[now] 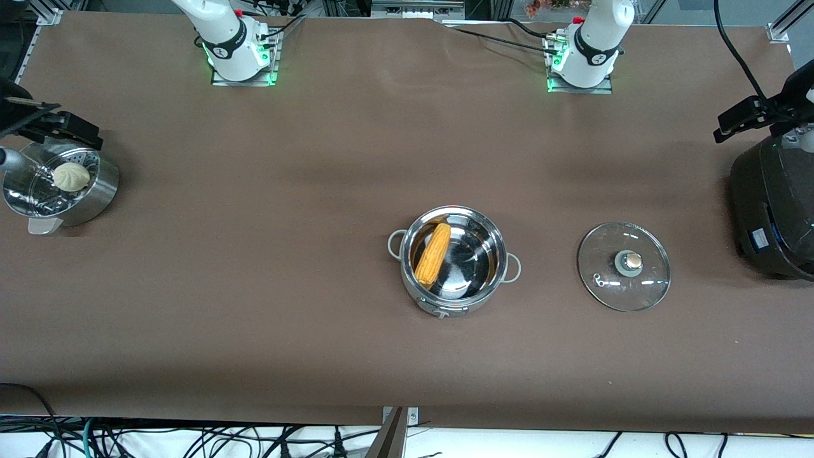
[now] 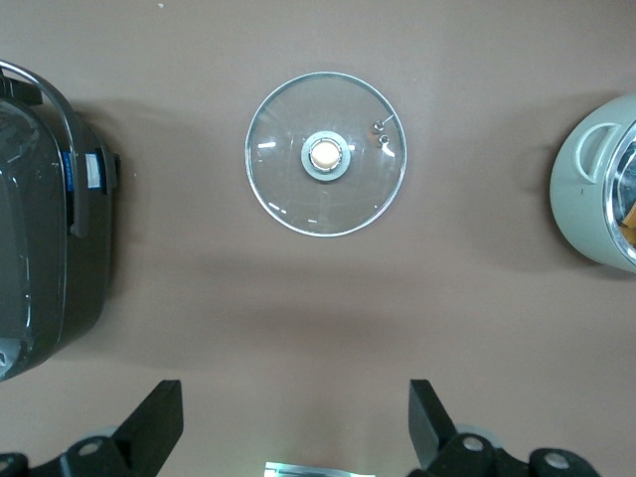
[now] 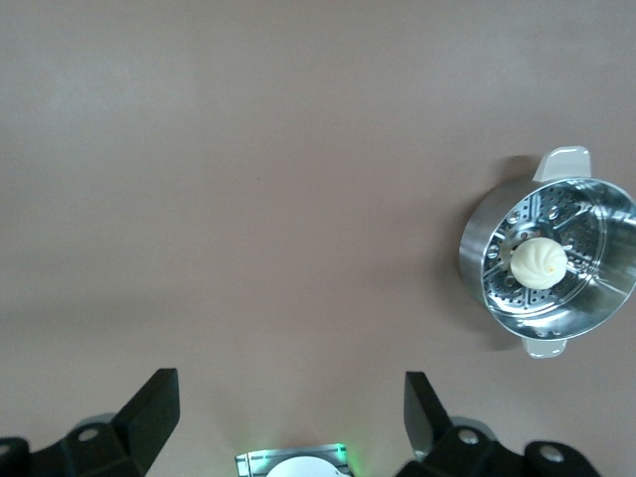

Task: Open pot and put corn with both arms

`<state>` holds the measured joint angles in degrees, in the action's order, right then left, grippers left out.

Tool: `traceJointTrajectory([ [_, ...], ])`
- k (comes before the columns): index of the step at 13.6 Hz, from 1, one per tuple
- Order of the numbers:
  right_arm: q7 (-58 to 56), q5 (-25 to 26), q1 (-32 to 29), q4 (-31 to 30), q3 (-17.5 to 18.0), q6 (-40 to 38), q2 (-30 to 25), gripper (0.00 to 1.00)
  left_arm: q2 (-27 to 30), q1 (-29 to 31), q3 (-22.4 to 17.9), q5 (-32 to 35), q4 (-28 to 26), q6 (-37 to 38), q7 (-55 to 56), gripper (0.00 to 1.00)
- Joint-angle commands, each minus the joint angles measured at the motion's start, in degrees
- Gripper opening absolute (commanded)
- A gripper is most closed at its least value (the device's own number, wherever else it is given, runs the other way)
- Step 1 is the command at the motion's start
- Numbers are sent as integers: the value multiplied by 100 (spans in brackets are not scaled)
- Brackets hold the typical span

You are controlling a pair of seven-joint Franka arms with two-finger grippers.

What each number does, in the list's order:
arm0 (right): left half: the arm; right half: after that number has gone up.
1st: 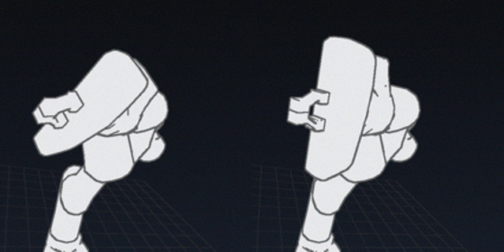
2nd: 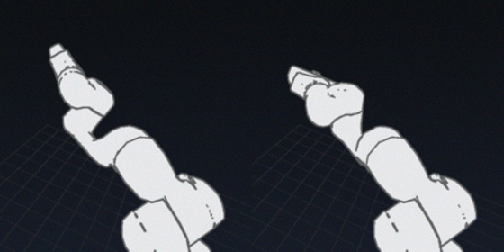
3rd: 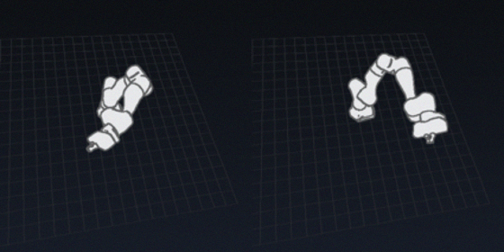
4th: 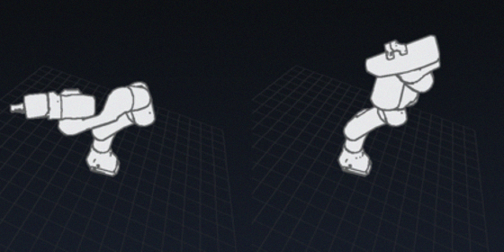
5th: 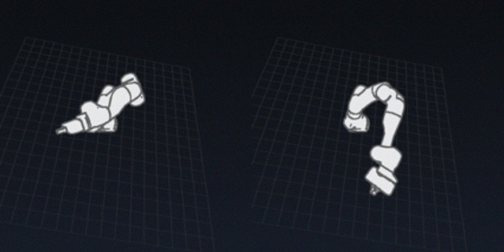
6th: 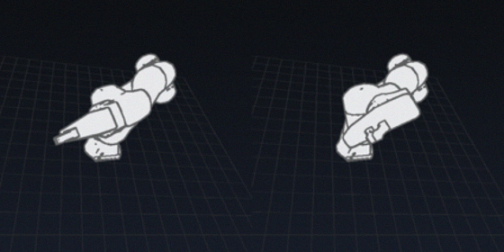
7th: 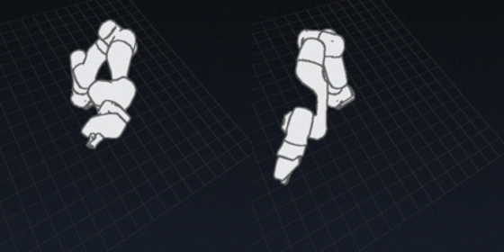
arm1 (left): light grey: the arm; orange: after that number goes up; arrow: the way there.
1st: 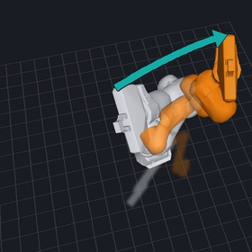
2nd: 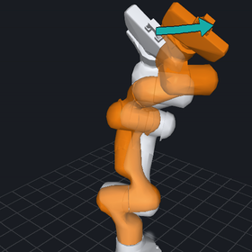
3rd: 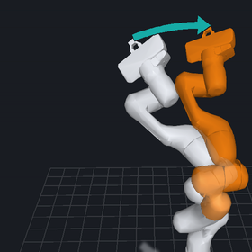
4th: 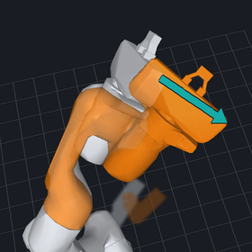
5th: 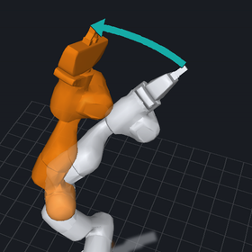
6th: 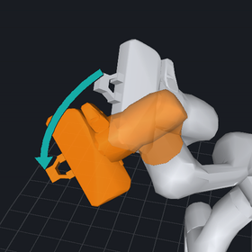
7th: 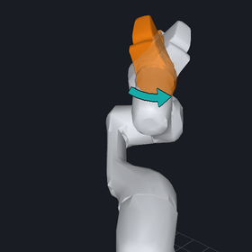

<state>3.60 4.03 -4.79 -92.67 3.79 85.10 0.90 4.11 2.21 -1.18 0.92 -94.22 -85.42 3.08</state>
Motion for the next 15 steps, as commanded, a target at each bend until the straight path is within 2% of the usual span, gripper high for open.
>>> traceJointTrajectory([
  [1, -105, 2, 30, -286, 8, 121, -274, 100, -77, -19, -5, -57, 185, 140, 44, 100],
  [4, -105, -225, 22, -576, 8, 217, -468, 100, -77, -19, 4, -57, 185, 140, 52, 100],
  [8, -158, -288, 4, -67, -10, 60, 6, 100, -77, -19, 4, -57, 176, 149, 53, 100],
  [15, -281, -288, -5, 29, -19, 129, 183, 100, -77, -28, 4, -66, 176, 149, 44, 100],
])
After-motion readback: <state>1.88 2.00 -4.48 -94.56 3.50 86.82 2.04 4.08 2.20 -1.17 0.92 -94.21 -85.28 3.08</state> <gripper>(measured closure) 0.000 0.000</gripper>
